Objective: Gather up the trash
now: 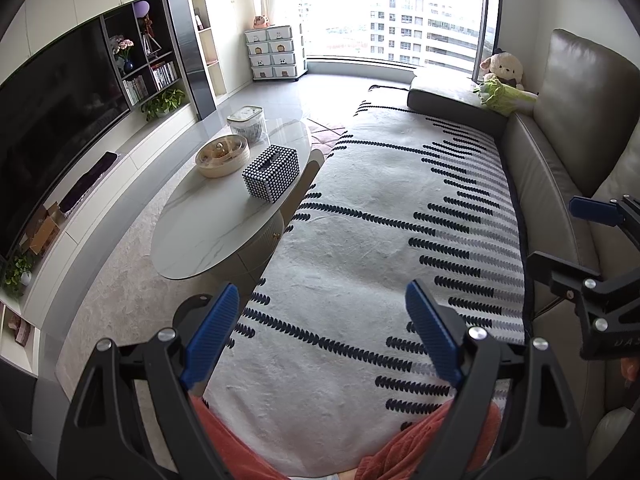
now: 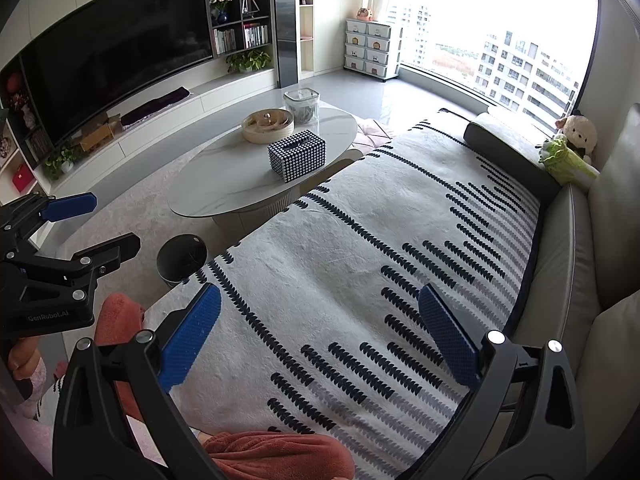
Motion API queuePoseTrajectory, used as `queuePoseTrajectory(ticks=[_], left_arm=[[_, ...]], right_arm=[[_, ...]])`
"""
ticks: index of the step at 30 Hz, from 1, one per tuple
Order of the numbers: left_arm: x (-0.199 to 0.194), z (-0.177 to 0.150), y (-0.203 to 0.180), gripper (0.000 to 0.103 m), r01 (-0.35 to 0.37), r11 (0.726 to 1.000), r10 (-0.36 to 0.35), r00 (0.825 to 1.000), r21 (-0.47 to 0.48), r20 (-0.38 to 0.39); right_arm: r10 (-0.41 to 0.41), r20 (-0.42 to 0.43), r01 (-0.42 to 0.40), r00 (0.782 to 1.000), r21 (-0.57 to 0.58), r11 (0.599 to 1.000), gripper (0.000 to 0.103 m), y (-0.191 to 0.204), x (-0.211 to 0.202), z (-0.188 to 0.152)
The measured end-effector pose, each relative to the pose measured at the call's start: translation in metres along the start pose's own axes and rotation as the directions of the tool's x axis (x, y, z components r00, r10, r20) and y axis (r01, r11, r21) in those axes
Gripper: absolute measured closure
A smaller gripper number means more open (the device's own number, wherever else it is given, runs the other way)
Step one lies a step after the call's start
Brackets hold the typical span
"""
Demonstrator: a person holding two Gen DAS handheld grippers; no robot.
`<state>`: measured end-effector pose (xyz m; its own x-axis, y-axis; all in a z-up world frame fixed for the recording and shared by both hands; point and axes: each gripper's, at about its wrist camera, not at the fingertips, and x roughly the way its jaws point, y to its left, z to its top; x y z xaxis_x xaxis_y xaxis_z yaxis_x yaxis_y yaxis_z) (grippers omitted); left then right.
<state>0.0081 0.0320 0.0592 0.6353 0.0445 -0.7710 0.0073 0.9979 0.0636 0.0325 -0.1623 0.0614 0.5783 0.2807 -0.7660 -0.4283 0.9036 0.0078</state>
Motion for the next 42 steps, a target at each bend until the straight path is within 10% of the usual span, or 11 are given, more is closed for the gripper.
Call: queuePoseTrajectory(ticks=[42], left_arm=[[-0.019, -0.011, 0.006, 0.018, 0.03, 0.999, -0.031, 0.999, 0.044, 0.029]], right_arm=[[-0.003, 0.003, 0.003, 1.0, -0.001, 1.0, 0.007, 0.006, -0.001, 0.002]])
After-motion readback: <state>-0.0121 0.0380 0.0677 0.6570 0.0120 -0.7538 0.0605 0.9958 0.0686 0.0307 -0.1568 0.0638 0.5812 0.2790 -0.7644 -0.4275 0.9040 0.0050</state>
